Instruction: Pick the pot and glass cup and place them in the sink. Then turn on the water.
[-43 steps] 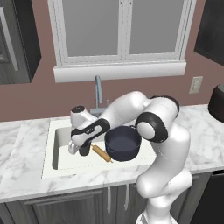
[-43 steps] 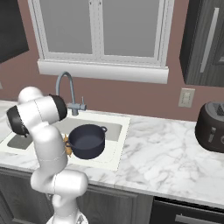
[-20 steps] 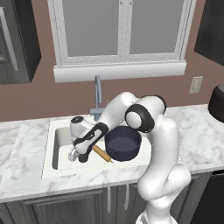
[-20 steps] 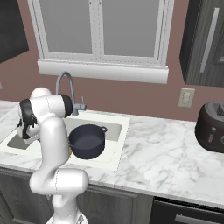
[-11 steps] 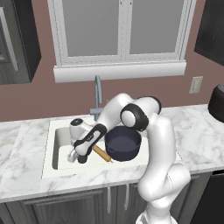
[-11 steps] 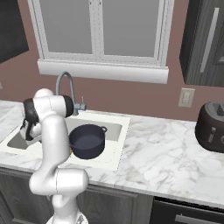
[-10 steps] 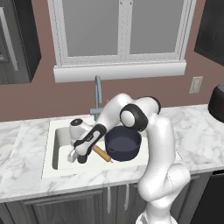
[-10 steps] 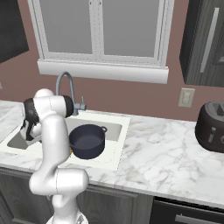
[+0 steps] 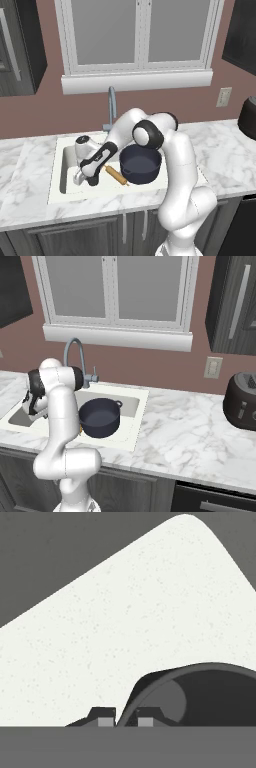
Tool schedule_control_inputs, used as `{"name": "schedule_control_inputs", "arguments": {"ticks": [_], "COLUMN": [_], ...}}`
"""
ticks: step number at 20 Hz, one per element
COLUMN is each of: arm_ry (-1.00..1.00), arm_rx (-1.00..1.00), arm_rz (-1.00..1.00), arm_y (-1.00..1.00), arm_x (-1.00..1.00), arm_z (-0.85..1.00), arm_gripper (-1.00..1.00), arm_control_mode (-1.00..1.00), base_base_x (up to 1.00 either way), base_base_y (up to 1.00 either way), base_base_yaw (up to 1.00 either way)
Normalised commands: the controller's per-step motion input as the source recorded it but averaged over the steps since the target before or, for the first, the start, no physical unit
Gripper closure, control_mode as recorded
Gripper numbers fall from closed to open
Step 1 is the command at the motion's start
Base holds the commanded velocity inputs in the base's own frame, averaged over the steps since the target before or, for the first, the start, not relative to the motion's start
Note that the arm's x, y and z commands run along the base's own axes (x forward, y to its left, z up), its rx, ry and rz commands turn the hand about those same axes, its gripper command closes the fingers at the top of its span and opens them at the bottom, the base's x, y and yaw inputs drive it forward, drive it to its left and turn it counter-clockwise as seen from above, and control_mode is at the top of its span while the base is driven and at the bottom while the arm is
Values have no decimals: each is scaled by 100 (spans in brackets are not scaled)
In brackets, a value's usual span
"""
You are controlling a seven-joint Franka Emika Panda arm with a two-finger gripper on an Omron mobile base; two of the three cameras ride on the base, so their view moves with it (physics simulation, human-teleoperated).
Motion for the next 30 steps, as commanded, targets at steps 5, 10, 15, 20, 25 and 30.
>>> {"name": "schedule_control_inputs", "arguments": {"ticks": [5, 10, 15, 20, 25, 30], "arm_ry": [0, 0, 0, 0, 0, 0], "arm_rx": [0, 0, 0, 0, 0, 0], "arm_rz": [0, 0, 0, 0, 0, 0], "arm_y": [1, 0, 0, 0, 0, 0], "arm_x": [11, 1, 0, 0, 0, 0], "arm_z": [-7, 0, 0, 0, 0, 17], "arm_gripper": [100, 100, 100, -100, -100, -100], "arm_control_mode": [-100, -100, -100, -100, -100, -100], "base_base_x": [0, 0, 0, 0, 0, 0], "base_base_y": [0, 0, 0, 0, 0, 0], "base_base_yaw": [0, 0, 0, 0, 0, 0]}}
